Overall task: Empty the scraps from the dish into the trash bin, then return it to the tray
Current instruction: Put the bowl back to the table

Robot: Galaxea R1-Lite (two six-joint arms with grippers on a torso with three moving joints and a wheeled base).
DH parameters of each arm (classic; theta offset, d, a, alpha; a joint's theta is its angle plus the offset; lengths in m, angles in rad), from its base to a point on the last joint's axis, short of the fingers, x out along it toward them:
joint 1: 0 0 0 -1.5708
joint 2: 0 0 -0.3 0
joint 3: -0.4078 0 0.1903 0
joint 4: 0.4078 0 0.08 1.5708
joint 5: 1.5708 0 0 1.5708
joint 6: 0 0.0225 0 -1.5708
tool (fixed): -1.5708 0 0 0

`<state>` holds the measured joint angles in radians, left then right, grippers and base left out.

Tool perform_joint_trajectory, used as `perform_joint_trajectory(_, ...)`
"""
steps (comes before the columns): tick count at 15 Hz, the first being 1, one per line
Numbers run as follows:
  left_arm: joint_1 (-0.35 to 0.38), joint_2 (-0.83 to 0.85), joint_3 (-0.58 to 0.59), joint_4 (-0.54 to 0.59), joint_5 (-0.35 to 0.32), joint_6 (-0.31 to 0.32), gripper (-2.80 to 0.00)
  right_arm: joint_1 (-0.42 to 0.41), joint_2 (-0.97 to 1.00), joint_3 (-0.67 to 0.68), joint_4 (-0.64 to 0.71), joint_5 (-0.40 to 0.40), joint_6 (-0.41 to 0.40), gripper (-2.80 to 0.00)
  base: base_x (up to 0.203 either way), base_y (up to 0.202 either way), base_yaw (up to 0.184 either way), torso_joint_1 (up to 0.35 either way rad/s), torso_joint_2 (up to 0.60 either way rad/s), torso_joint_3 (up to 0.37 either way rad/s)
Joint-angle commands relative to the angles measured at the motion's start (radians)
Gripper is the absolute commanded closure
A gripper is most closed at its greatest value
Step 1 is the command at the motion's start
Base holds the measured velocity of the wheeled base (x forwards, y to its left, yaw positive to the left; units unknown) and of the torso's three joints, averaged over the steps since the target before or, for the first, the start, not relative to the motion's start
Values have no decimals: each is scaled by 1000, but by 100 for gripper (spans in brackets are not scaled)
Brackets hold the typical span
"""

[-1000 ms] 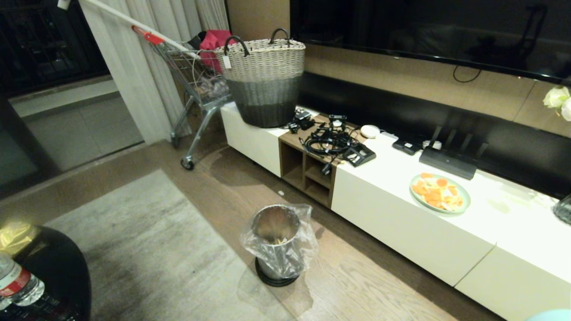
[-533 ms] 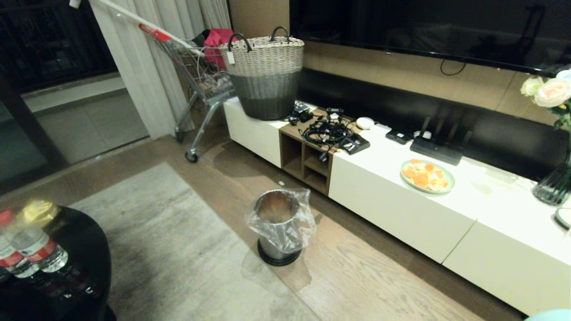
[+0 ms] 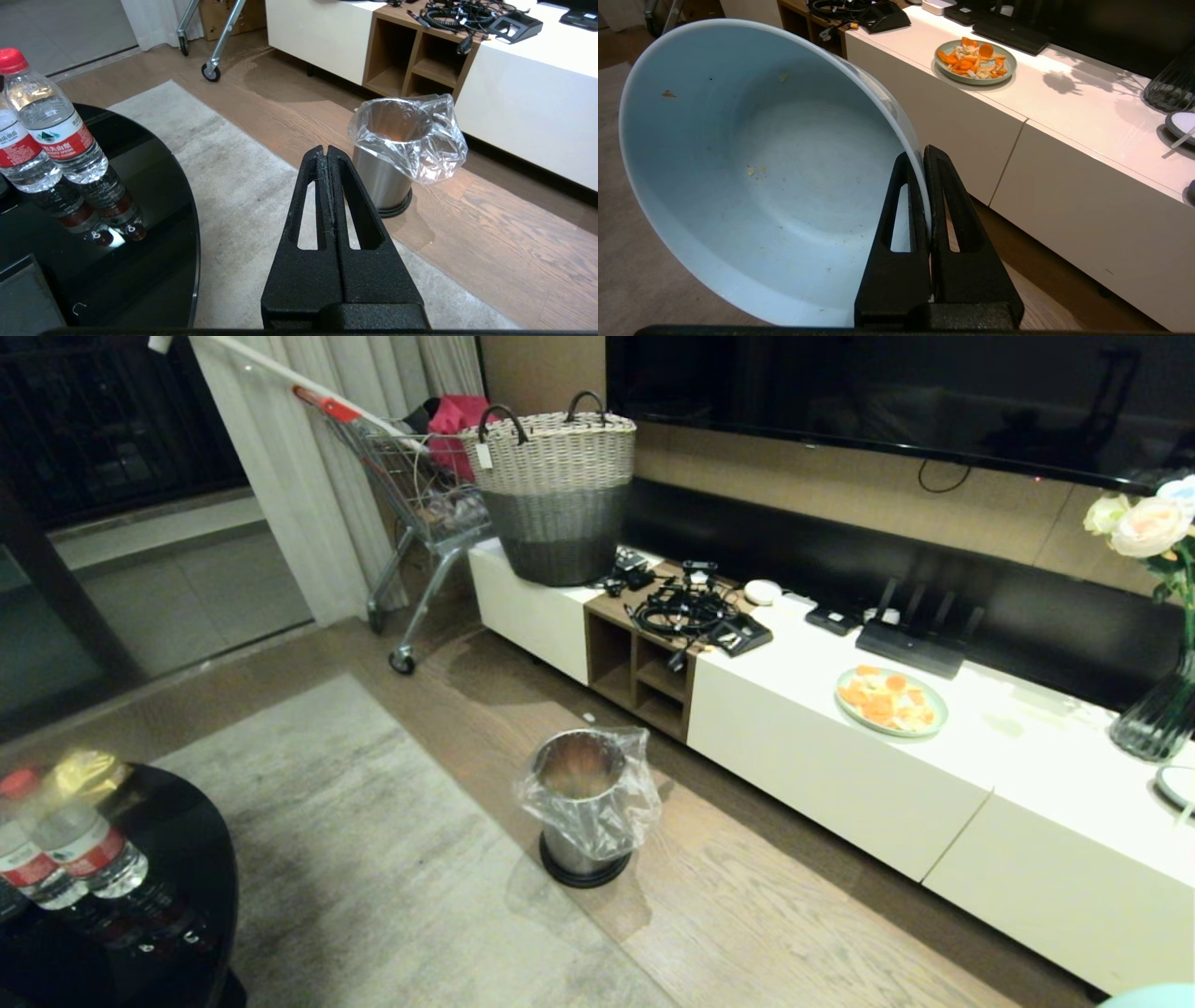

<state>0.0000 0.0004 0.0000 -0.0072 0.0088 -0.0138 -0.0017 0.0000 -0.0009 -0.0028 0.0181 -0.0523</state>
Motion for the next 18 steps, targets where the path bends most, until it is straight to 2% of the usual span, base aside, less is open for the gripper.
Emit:
perform_joint_trajectory(1, 0, 0, 0, 0, 0, -2, 0, 0, 1, -1, 0, 0, 0, 0, 0, 0, 0, 0, 0, 0)
perform_joint_trajectory(11, 0, 0, 0, 0, 0, -2, 0, 0, 0, 1, 0, 0, 2, 0, 0, 0, 0, 0, 0, 0)
perform_joint_trajectory(18, 0, 0, 0, 0, 0, -2, 0, -1, 0, 0, 0, 0, 7, 0, 1, -10, 153, 3, 1, 2)
